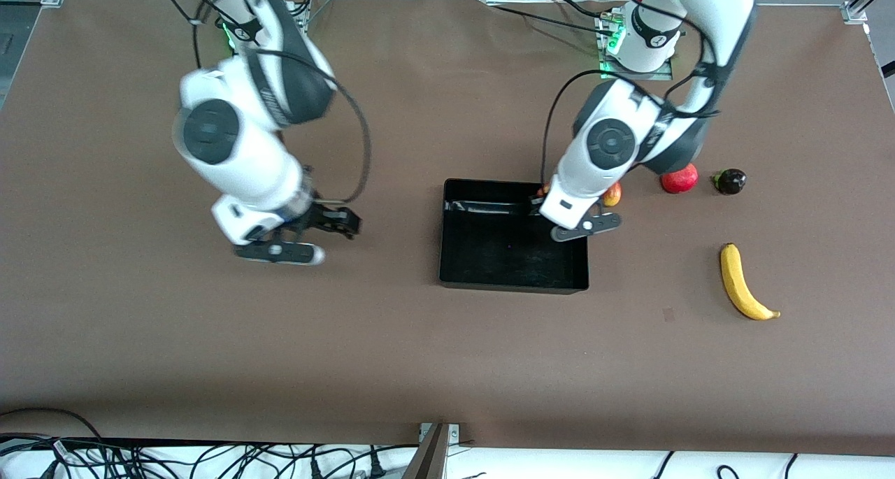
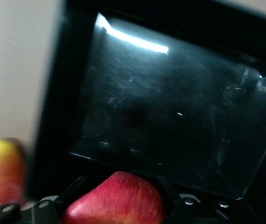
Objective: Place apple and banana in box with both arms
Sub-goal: 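Release the box and withdraw the right gripper while the left carries the apple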
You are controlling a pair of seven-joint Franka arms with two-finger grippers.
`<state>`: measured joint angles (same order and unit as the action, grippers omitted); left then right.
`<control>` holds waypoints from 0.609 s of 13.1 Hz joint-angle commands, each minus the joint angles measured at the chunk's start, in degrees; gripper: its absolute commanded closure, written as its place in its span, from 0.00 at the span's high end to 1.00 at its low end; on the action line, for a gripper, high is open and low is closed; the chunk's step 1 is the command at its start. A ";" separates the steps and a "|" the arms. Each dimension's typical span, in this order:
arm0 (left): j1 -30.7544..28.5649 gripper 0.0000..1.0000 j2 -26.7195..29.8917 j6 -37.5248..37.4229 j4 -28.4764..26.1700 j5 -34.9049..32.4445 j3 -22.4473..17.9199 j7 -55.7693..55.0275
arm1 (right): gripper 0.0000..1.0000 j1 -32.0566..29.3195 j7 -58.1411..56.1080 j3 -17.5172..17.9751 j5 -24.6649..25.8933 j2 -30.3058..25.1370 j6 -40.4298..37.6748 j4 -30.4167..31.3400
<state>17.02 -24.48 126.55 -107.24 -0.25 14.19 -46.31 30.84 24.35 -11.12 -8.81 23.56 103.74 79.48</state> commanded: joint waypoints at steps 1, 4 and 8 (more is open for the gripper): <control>1.17 0.00 -5.65 1.76 4.32 -3.43 2.50 -5.79 | 1.00 -0.08 -4.47 -3.63 -1.04 -10.33 -6.60 6.89; 2.14 0.00 -8.47 5.18 5.20 -5.11 4.00 -9.40 | 1.00 -5.94 -12.11 -4.00 -0.42 -22.82 -7.93 18.04; 4.42 0.00 -10.24 7.48 5.20 -5.03 4.01 -11.61 | 1.00 -16.84 -19.86 2.13 5.72 -29.27 -8.29 24.31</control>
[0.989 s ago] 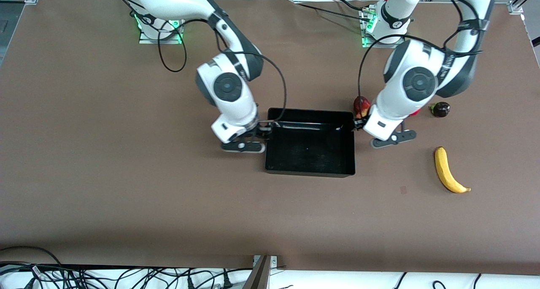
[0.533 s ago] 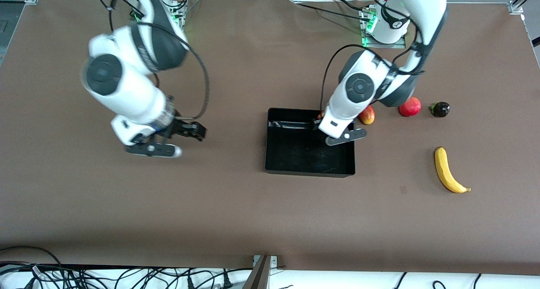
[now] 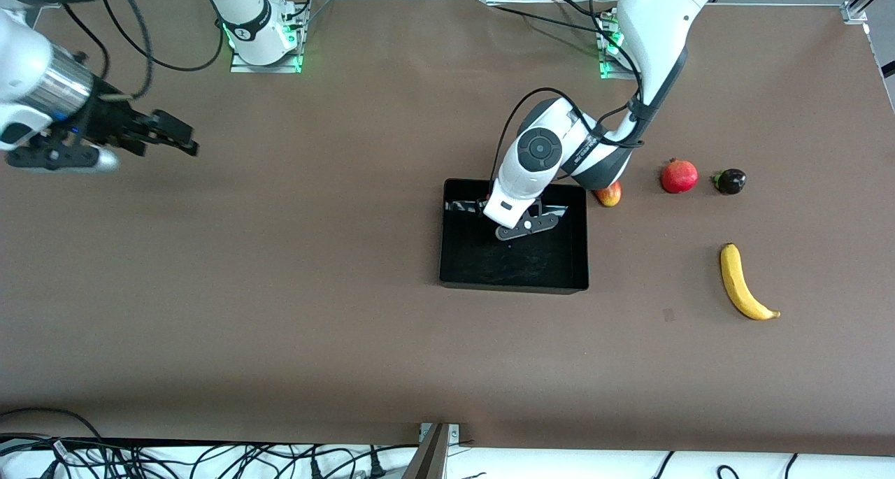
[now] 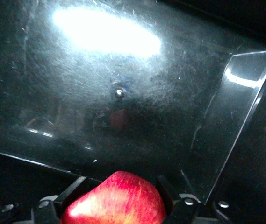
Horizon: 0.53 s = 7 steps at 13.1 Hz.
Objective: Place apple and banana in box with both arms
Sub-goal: 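Lower the apple into the box and open the left gripper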
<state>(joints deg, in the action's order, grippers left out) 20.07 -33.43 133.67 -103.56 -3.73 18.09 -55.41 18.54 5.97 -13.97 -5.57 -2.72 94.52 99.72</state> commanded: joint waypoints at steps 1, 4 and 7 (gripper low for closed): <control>1.81 0.00 -1.89 2.27 1.52 -1.71 0.10 -3.20 | 1.00 -7.87 -2.88 7.96 3.54 -2.90 1.02 4.16; 3.22 0.00 -4.87 5.45 1.52 -5.12 0.10 -8.02 | 1.00 -11.42 -3.16 11.59 5.39 -2.20 1.54 3.11; 3.48 0.00 -7.25 8.17 1.52 -12.77 0.62 -14.36 | 1.00 -11.16 -2.81 11.59 5.30 0.25 1.55 -0.22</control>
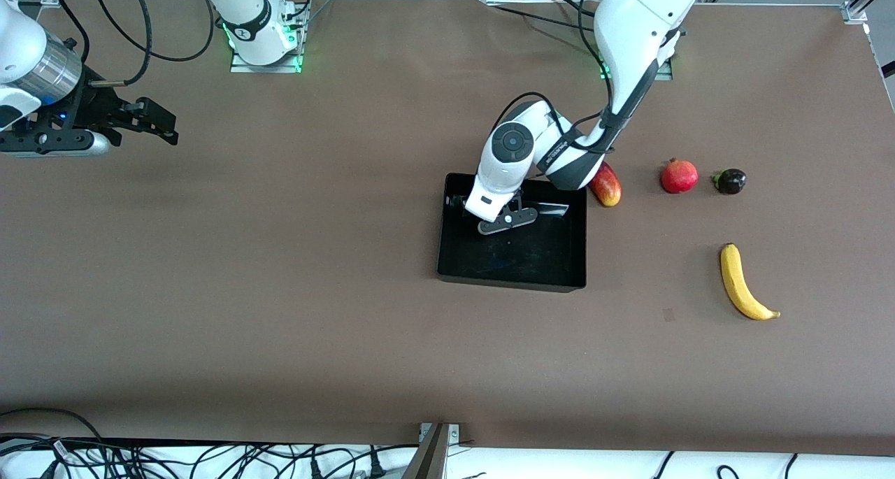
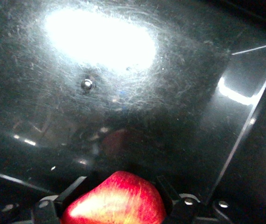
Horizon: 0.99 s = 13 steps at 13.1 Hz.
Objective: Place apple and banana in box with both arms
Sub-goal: 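Lower the apple into the box and open the left gripper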
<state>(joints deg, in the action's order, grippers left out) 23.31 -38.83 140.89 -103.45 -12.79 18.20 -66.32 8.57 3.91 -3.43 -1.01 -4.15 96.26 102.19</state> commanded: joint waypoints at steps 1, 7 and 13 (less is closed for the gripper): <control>0.24 0.13 -2.21 1.23 1.41 -5.04 0.53 -3.55 | 1.00 -1.19 -0.84 1.06 0.84 2.47 -0.20 -3.66; -0.19 1.00 -0.29 -1.13 0.79 -5.58 1.40 -4.78 | 1.00 -1.28 -0.49 0.97 2.07 3.27 -0.47 -4.98; -8.97 1.00 10.16 -18.52 1.76 2.13 2.99 4.58 | 1.00 -1.28 -0.40 1.06 2.24 3.62 0.59 -5.34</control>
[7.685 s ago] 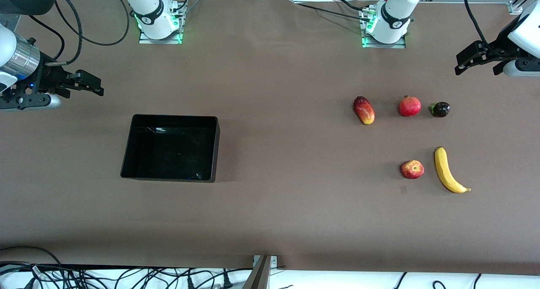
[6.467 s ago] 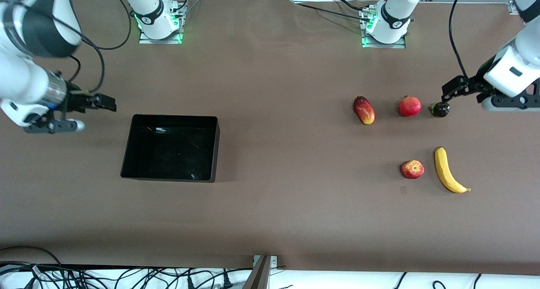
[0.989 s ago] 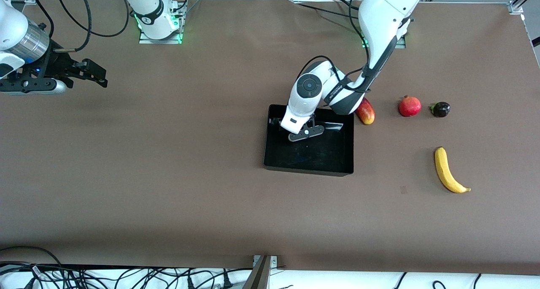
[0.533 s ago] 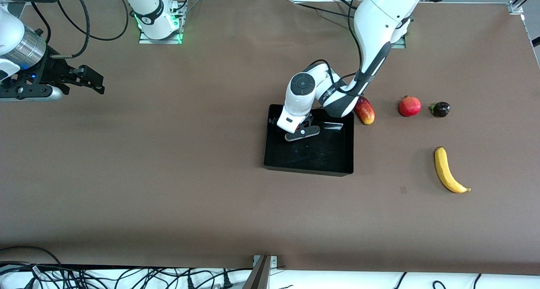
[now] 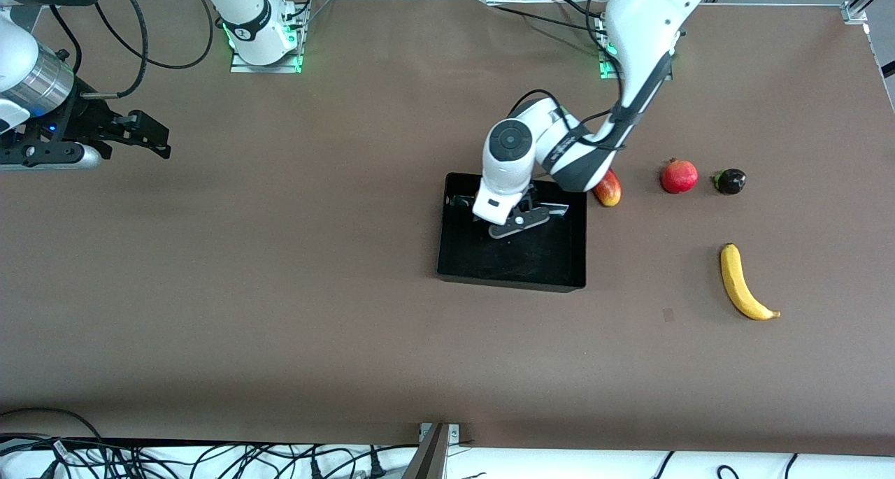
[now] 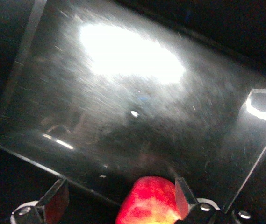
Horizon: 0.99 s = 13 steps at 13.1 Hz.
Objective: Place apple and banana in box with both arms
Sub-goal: 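Lower the apple into the box and open the left gripper, then move the left gripper to the yellow banana and grasp it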
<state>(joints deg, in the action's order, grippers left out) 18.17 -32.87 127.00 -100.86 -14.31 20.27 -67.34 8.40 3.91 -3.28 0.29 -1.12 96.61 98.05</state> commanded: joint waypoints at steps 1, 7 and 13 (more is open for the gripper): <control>-6.54 1.00 5.53 -7.27 -0.14 4.71 0.74 9.12 | 1.00 -1.10 -0.40 0.91 0.94 0.85 0.50 -1.20; -26.41 1.00 6.42 -13.19 1.36 0.18 -2.94 46.71 | 1.00 -1.02 -0.40 0.91 0.76 1.30 1.29 -1.37; -36.60 1.00 -4.54 5.58 3.48 -7.38 -8.14 69.61 | 1.00 -1.02 -0.40 0.91 0.67 1.30 1.56 -1.28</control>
<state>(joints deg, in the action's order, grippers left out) -15.96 -32.02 127.34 -99.48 -18.20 11.72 -1.84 8.27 3.91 -3.19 0.32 -0.33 98.39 97.95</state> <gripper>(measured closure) 0.000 0.000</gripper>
